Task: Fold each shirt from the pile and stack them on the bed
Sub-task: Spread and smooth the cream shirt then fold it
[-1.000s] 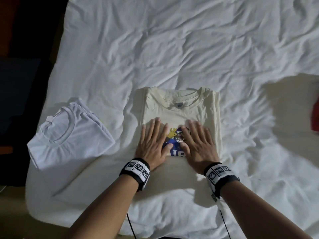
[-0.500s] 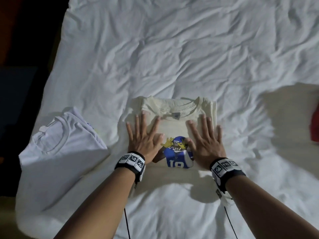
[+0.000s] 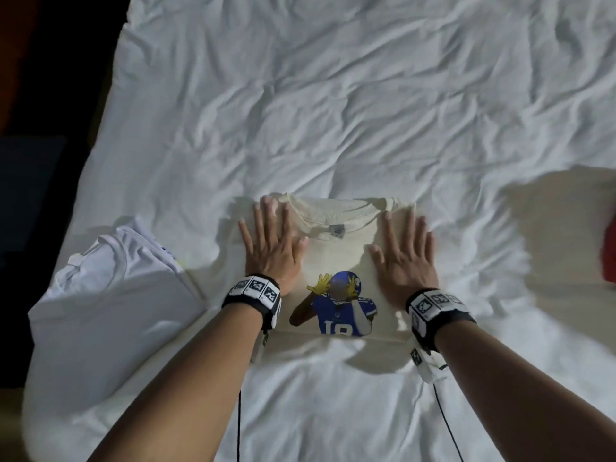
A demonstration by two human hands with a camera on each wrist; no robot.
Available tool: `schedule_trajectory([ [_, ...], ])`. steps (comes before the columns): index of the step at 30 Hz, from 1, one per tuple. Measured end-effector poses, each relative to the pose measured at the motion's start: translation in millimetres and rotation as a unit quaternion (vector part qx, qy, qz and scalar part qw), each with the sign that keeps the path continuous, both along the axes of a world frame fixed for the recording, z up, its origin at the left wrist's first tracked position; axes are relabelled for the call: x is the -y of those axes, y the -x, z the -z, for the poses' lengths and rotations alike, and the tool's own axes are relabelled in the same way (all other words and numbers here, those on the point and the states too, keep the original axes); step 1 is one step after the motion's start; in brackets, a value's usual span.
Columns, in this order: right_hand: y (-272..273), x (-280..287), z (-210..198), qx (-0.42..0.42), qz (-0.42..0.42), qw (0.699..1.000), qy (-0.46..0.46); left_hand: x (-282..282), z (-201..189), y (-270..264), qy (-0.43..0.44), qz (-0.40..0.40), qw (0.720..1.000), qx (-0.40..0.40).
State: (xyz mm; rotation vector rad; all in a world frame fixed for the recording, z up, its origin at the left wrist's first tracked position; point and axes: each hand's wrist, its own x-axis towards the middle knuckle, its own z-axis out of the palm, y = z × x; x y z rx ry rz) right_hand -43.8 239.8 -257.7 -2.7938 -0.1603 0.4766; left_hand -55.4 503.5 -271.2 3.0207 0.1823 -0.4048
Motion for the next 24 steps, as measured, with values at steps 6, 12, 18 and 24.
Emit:
schedule_trajectory([
  [6, 19.2, 14.4, -24.0, 0.016, 0.079, 0.992, -0.097, -5.7, -20.5, 29.5, 0.126, -0.110, 0.986, -0.015],
  [12, 58.1, 13.9, -32.5, -0.061, 0.116, 0.969, -0.211, 3.0, -39.3, 67.2, 0.240, -0.107, 0.965, 0.021],
  [18, 33.1, 21.2, -30.9, -0.130, 0.123, 0.949, -0.259, 0.5, -45.0, 54.1, 0.398, -0.198, 0.896, 0.002],
  [24, 37.0, 12.4, -40.2, -0.104, 0.142, 0.932, -0.318, -0.2, -63.4, 48.2, 0.517, -0.251, 0.818, -0.012],
])
